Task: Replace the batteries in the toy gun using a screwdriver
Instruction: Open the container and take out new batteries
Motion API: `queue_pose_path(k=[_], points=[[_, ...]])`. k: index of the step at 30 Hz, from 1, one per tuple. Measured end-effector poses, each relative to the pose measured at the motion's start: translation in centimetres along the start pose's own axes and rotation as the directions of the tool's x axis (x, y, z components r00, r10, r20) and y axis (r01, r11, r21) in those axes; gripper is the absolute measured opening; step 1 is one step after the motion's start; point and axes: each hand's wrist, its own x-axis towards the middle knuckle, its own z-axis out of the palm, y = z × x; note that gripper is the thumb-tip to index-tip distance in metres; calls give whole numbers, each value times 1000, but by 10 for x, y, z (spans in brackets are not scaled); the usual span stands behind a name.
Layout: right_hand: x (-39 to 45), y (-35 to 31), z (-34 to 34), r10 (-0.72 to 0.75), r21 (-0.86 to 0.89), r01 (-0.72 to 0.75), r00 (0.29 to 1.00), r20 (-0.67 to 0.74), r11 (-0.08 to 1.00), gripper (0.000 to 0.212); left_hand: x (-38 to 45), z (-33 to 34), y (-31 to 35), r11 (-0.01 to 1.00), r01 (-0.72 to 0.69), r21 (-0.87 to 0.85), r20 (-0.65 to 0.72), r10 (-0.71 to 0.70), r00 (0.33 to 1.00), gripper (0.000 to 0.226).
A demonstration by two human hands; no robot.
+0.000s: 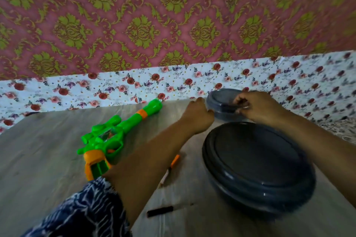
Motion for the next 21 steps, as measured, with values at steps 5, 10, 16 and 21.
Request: queue_pose_path(k=[5,10,16,21], points=[[38,50,3,5,-139,12,992,123,990,61,46,23,2,973,141,-181,57,-133,989,37],[50,63,20,-173,-309,223,968,181,925,46,64,44,-7,970,113,-217,84,-96,992,24],[48,64,22,-301,-533,326,944,135,781,41,60,39,-12,967,28,-254,37,-19,999,24],[35,48,1,-522,-533,444,853,5,721,36,38,15,-16,953,-71,-296,-54,58,997,39]])
